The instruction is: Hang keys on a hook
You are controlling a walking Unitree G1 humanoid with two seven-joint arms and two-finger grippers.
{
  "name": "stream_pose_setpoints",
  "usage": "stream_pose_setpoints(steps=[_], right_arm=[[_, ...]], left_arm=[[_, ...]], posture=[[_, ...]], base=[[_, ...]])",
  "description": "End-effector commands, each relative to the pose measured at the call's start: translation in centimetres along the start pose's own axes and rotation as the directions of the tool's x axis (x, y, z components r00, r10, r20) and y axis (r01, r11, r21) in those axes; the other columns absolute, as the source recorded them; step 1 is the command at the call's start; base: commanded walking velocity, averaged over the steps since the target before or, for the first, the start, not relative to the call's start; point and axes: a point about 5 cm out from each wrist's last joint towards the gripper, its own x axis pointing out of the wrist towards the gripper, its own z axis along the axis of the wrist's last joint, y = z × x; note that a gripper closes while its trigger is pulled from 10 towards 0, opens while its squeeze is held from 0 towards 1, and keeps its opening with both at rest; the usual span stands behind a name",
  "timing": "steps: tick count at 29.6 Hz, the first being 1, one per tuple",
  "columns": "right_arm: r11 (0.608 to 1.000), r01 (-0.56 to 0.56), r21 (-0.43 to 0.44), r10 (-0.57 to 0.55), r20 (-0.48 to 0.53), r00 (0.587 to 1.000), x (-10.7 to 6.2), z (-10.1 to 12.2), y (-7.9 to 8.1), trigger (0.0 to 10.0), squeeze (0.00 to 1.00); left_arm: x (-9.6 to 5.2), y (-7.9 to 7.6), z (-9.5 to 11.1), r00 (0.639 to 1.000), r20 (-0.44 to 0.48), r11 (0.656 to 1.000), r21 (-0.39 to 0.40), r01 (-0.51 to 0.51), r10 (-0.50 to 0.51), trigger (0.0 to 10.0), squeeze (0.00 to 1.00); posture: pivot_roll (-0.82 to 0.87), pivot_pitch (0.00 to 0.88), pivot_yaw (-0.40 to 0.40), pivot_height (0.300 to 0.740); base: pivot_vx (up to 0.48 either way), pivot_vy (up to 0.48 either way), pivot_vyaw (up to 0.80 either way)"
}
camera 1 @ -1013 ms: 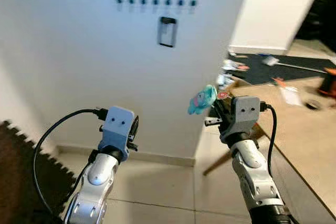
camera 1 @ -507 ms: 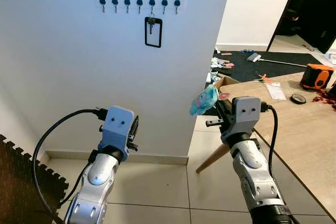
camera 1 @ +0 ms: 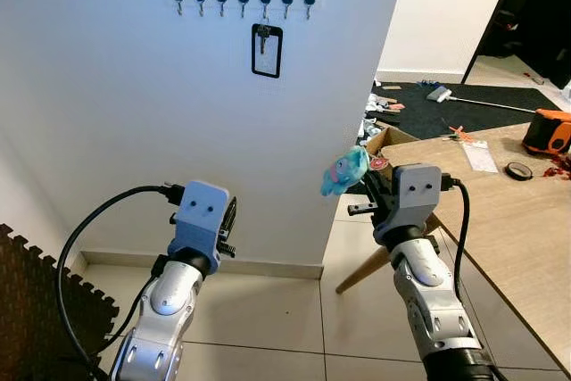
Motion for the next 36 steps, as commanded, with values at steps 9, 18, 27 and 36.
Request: stream_pose_setpoints(steps=[9, 18, 27, 36], right_arm=[[1.000, 0.000, 0.001, 0.000, 0.001, 1.000, 0.00, -0.07, -0.03, 10.0, 0.00], [1.000, -0.002, 0.003, 0.002, 0.001, 1.000, -0.02, -0.11, 0.03, 10.0, 0.00], [1.000, -0.008, 0.001, 0.008, 0.004, 1.000, 0.08, -0.04, 0.05, 10.0, 0.00], [1.000, -0.017, 0.004, 0.017, 0.007, 1.000, 0.21, -0.01, 0.28, 10.0, 0.00]], left_arm=[[-0.10, -0.09, -0.43, 1.000, -0.021, 1.000, 0.000, 0.004, -0.004, 10.0, 0.00], [-0.07, -0.09, -0.51, 1.000, -0.026, 1.000, 0.006, 0.003, -0.003, 10.0, 0.00], [0.02, -0.07, -0.31, 1.000, -0.012, 1.000, -0.009, -0.008, 0.008, 10.0, 0.00], [-0.08, 0.03, -0.46, 1.000, -0.020, 1.000, -0.022, -0.015, 0.014, 10.0, 0.00]], posture=[[0.12, 0.113, 0.009, 0.740], [0.12, 0.111, 0.011, 0.740], [0.12, 0.109, 0.008, 0.740], [0.12, 0.099, 0.004, 0.740]], base=[[0.000, -0.150, 0.00], [0.000, 0.000, 0.00], [0.000, 0.000, 0.00], [0.000, 0.232, 0.00]])
